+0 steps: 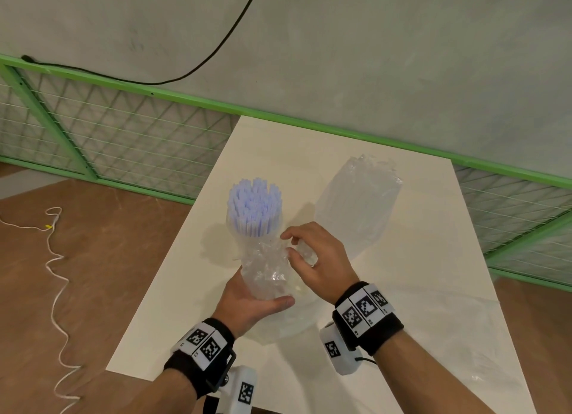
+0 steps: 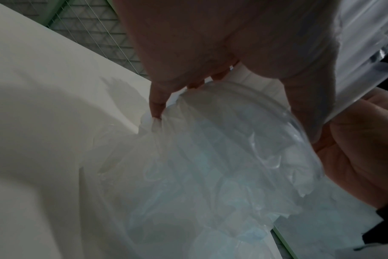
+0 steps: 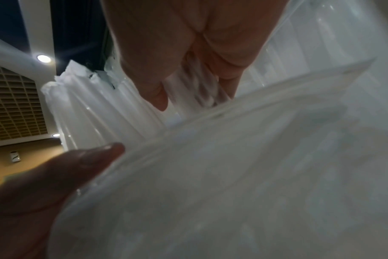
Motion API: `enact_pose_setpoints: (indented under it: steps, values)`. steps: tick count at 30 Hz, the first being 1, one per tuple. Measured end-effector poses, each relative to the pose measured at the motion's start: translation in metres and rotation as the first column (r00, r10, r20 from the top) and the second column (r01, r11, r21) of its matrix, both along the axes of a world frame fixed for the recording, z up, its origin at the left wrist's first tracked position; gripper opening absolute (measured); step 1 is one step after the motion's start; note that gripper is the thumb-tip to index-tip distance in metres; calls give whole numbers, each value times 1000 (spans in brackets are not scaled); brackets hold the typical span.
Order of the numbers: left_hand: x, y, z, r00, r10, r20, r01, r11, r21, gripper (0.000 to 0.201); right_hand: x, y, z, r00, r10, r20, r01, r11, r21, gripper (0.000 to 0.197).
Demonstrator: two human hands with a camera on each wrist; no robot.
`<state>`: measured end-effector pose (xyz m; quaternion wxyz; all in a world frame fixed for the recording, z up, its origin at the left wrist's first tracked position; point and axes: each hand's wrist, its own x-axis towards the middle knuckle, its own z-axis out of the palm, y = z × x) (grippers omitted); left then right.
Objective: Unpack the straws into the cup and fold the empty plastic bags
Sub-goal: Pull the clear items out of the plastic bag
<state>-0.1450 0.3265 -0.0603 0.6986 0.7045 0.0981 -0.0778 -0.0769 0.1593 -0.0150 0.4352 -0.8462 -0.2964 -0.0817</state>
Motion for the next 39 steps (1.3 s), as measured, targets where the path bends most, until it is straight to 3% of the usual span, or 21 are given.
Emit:
enact_pose_setpoints:
  steps: [6,12,16,19,23,32,36,39]
  values:
    - [0,1,-3,1000,-1,-4,1,1000,11,69,1,-3,-1,995,-19,-102,17,999,-30,14]
    - [1,1,-4,1000,15,-18,-15,1000,-1,68,11,-10,-5,989,-97,114,103,994,-44,12]
    - [1,1,-5,999,24,-28,-24,1000,-1,70,15,-14,-6,990,-106,91,112,991,-67,13]
    - [2,1,-6,999,29,-31,-29,1000,-2,72,17,-14,1,989,-147,12,147,989,-15,23]
    - [3,2,-9,999,36,-35,-35,999,10,75,24,-15,14,967,-253,30,248,962,111,14]
    - [6,5,-10,998,41,-51,-39,999,25,73,44,-26,63,916,-349,195,313,930,195,15]
    - [6,6,-11,997,45,-66,-42,998,36,69,56,-44,109,894,-382,233,295,895,335,13]
    - [7,6,-12,997,33,-64,-31,999,37,80,71,-67,148,879,-412,239,271,846,460,16]
